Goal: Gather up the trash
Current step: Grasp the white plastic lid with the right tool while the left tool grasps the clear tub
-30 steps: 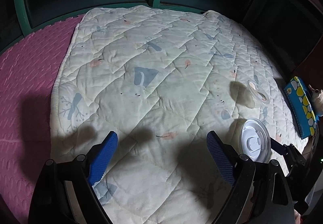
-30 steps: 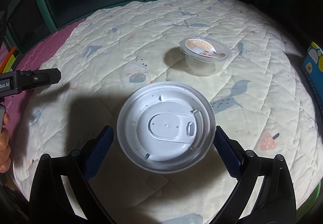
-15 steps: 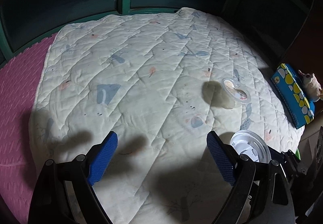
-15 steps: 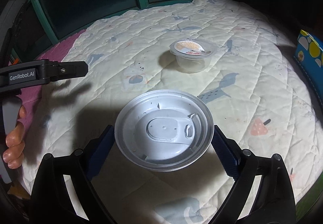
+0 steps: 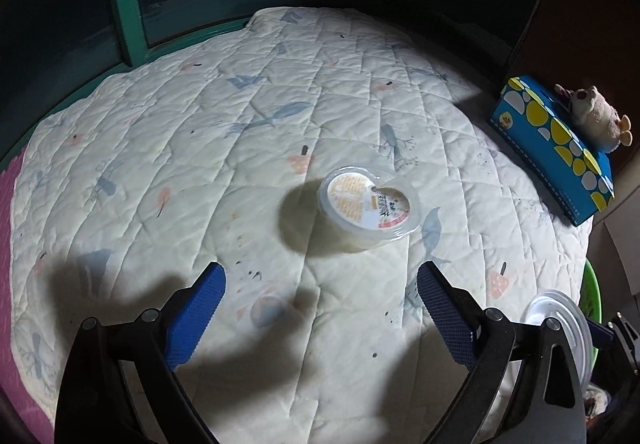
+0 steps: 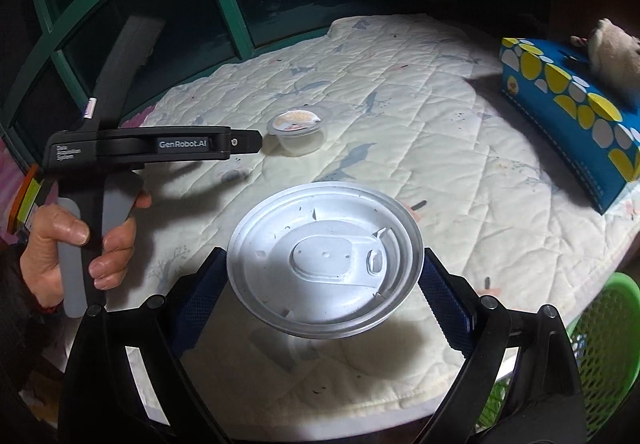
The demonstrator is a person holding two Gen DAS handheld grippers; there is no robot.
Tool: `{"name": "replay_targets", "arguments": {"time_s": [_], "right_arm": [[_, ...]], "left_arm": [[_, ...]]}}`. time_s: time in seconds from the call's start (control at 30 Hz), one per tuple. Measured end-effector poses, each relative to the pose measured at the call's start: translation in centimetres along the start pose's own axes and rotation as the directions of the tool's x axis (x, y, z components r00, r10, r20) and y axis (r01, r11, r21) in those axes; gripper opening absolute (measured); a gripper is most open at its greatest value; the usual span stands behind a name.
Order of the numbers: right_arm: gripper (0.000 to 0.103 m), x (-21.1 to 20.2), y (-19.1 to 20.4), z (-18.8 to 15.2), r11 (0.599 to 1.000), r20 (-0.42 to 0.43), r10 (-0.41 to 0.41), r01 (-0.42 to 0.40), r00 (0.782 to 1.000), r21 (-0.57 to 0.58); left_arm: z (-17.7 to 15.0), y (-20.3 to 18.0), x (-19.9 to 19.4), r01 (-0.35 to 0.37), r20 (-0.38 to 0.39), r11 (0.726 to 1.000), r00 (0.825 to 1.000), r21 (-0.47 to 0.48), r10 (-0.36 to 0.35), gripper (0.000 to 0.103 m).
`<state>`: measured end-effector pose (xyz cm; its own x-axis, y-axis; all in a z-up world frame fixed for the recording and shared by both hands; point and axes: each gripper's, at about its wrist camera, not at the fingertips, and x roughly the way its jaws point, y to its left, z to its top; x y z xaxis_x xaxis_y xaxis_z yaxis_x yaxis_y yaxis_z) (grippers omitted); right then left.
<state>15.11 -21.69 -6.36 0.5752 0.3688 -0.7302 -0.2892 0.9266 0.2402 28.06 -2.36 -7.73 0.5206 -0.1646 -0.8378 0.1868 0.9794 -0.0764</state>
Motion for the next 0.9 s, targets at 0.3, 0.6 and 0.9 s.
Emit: {"name": "replay_targets", "arguments": {"time_s": [0.3, 0.6, 0.9], "right_arm": [[0.092, -2.5, -2.6, -0.4, 0.998, 0.03, -0.041, 0.039, 0.999, 0.048], [0.092, -3.0, -3.3, -0.7, 0.996, 0.034, -0.053, 0.051, 0.998, 0.067], [0.092, -3.8, -4.2, -1.3, 0.993, 0.038, -0.068, 0.064, 0.997, 0.102]], "left_arm": [[1.5, -2.8, 2.7, 0.022, -0.018, 0.995, 1.0, 0.094, -0.02, 0.093], [2.2, -3.0, 4.9, 0.062, -0.04, 0.996, 0.997, 0.066, -0.059, 0.093], [2.1, -2.9, 6.0, 0.085, -0.055, 0.995, 0.995, 0.049, -0.082, 0.062]]}}
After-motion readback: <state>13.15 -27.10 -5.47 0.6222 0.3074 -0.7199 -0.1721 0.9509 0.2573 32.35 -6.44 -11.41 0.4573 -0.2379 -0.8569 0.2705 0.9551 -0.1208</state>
